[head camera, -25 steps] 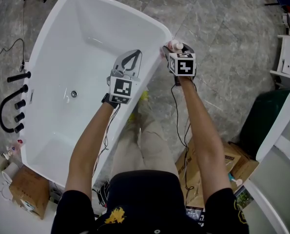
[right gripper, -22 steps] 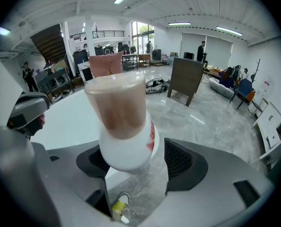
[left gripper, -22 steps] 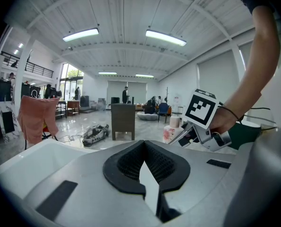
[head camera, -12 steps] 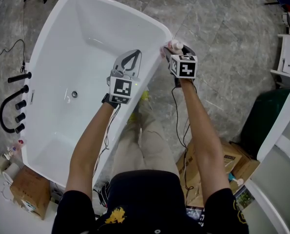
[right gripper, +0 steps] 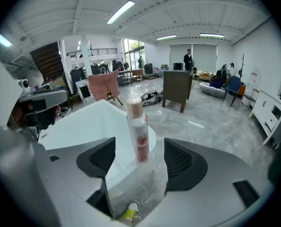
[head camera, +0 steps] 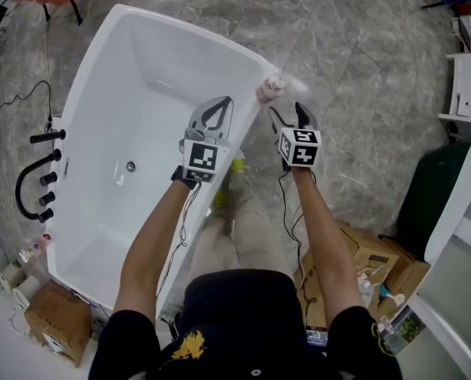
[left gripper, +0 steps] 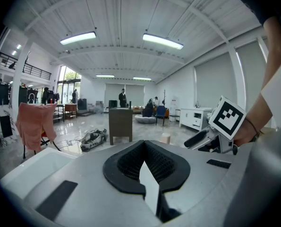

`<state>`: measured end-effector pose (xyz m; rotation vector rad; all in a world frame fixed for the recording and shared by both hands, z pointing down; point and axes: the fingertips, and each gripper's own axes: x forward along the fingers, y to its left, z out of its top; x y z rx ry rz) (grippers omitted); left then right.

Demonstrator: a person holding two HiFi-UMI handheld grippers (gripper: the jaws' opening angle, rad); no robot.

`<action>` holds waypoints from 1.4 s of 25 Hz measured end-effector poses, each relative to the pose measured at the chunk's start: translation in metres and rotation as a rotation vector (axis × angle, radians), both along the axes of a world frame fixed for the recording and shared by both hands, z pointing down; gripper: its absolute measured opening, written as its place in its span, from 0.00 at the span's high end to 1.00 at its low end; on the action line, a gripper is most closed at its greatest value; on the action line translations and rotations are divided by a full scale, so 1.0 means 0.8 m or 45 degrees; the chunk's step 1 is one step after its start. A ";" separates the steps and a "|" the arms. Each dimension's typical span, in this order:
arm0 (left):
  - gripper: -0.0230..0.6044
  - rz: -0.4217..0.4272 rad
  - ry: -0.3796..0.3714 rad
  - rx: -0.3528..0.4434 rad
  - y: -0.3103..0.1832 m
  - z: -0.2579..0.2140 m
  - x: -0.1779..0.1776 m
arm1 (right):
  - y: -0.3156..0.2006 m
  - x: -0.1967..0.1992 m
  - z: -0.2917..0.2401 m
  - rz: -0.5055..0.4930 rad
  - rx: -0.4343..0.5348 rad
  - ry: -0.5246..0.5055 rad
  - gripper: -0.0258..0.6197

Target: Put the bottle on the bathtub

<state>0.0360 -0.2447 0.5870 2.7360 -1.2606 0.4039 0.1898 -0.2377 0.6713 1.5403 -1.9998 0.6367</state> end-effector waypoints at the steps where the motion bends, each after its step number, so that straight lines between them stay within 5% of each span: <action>1: 0.93 0.001 0.007 0.002 0.006 -0.014 0.000 | 0.009 0.002 -0.016 0.016 0.023 -0.018 0.49; 12: 0.93 0.004 0.094 0.095 0.122 -0.185 -0.009 | 0.174 0.013 -0.195 0.004 0.236 -0.016 0.95; 21: 0.93 0.010 0.100 0.255 0.210 -0.318 -0.047 | 0.255 0.001 -0.277 0.031 0.340 -0.046 0.96; 35: 0.93 -0.175 0.117 0.319 0.271 -0.351 -0.115 | 0.297 -0.014 -0.373 -0.077 0.520 -0.041 0.96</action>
